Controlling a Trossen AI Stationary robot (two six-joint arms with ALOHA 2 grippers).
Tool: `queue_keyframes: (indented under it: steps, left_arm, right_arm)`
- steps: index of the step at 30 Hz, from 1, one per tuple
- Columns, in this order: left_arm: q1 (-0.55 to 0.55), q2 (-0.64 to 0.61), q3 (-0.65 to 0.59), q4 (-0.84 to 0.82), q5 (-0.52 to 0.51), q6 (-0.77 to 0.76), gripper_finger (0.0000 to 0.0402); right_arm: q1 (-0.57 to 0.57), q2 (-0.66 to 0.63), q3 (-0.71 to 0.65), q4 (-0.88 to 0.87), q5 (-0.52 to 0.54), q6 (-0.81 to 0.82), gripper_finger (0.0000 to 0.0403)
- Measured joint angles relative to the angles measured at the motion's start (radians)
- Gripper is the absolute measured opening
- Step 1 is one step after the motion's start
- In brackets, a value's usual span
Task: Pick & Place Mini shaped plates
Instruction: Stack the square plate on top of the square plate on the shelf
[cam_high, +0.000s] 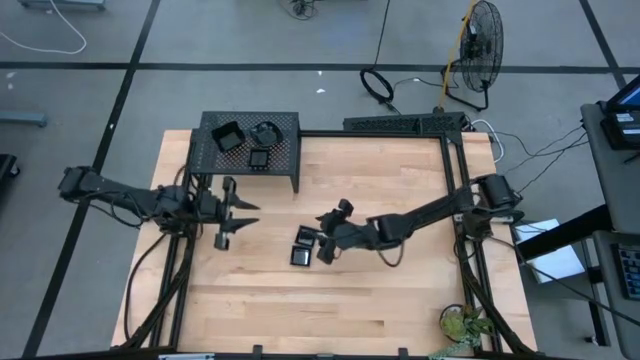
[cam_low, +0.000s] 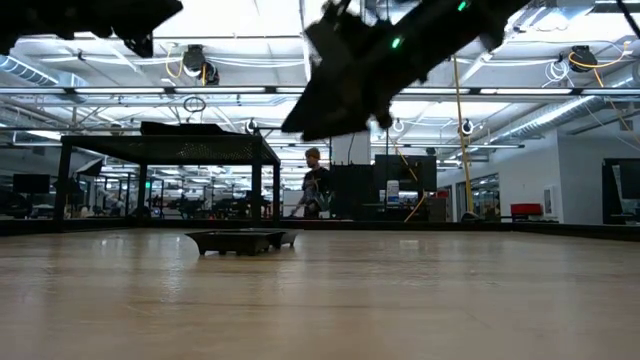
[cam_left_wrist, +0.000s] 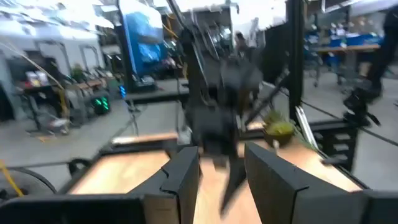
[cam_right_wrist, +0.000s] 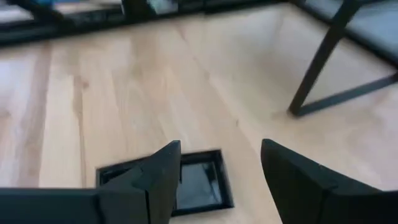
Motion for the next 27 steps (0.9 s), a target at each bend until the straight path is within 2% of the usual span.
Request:
queue_keyframes:
  steps: [5, 10, 14, 23, 27]
  left_arm:
    - [-0.031, -0.008, 0.0, 0.006, -0.105, 0.003, 0.0142]
    - [-0.032, 0.002, 0.0, -0.043, -0.163, -0.046, 0.0145]
    - [-0.032, 0.009, 0.0, -0.057, -0.161, -0.065, 0.0145]
    - [-0.032, 0.02, 0.0, -0.054, -0.161, -0.079, 0.0145]
    - [-0.032, 0.02, 0.0, -0.048, -0.161, -0.08, 0.0145]
  right_arm:
    - [-0.031, 0.129, 0.07, 0.004, -0.108, -0.04, 0.021]
    - [-0.039, 0.226, 0.116, -0.014, -0.099, -0.092, 0.021]
    - [-0.058, 0.242, 0.119, -0.025, -0.1, -0.085, 0.0203]
    - [-0.088, 0.244, 0.117, -0.074, -0.105, -0.066, 0.0158]
    - [-0.103, 0.244, 0.117, -0.073, -0.194, -0.063, 0.0144]
